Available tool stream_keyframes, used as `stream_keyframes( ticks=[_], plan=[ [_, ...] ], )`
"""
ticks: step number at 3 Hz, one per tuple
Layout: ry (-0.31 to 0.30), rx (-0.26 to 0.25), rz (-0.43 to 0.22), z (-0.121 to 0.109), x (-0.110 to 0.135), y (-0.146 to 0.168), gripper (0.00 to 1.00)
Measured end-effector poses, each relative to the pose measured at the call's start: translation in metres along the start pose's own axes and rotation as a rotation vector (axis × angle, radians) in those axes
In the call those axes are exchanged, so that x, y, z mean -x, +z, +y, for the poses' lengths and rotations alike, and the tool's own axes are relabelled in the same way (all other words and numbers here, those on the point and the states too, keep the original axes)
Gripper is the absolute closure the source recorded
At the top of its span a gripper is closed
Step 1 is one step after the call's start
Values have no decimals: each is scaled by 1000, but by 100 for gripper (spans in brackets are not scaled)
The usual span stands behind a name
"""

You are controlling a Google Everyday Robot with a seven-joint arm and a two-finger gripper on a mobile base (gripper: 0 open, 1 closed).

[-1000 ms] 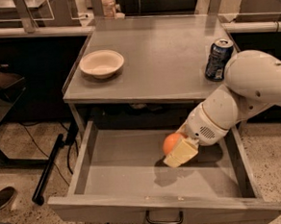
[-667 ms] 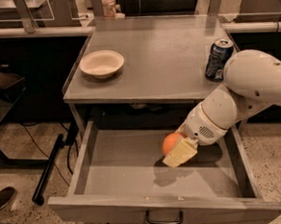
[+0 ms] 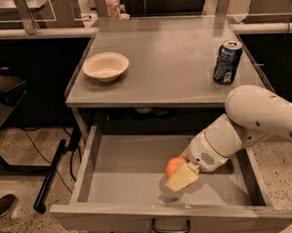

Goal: Place orange into top drawer

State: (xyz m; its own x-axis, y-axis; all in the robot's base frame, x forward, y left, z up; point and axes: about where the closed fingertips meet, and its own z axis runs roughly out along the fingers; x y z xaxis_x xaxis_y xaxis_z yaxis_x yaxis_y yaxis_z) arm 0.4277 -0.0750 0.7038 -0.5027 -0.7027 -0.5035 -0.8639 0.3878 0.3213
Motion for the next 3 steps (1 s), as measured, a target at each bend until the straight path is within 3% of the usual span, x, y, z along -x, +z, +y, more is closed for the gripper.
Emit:
stream_keyframes(
  ticks=[2, 3],
  plan=[
    [30, -17, -2, -7, -3, 11, 100],
    [62, -52, 1, -25, -5, 27, 100]
  ],
)
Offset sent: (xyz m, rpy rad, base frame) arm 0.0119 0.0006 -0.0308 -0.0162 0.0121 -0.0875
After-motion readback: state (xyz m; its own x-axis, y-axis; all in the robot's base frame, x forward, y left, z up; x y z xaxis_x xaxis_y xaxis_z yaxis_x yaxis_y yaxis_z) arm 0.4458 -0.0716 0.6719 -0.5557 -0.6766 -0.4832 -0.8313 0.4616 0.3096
